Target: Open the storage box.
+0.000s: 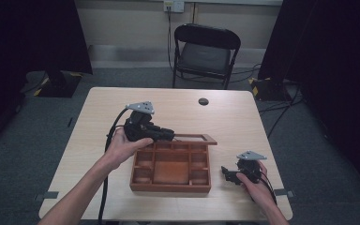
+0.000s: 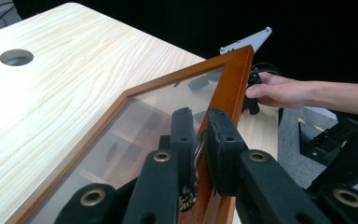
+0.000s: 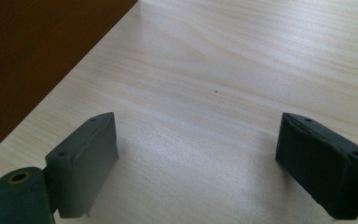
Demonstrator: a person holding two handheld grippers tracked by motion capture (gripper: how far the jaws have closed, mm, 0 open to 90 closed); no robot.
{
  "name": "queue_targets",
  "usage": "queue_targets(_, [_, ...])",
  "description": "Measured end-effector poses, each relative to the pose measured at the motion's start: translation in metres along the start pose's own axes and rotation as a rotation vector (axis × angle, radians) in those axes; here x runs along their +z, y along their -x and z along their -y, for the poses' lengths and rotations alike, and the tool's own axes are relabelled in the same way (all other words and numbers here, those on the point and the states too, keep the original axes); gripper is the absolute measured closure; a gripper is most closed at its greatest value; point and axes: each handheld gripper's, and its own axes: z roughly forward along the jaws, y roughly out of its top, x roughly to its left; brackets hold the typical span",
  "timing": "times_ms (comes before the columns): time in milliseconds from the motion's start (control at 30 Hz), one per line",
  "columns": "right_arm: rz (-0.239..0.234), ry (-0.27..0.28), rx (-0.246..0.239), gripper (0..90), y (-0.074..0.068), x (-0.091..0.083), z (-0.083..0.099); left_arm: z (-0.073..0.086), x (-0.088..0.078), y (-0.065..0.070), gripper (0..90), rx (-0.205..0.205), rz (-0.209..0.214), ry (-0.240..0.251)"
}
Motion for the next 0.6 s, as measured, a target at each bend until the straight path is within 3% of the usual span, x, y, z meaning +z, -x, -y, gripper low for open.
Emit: queue_targets(600, [0.000,0.000,0.000,11.9,0.0000,0.0000,0.0000,-0.0070,-0.0018,-0.0056,82.3,0.002,-0.003,0.011])
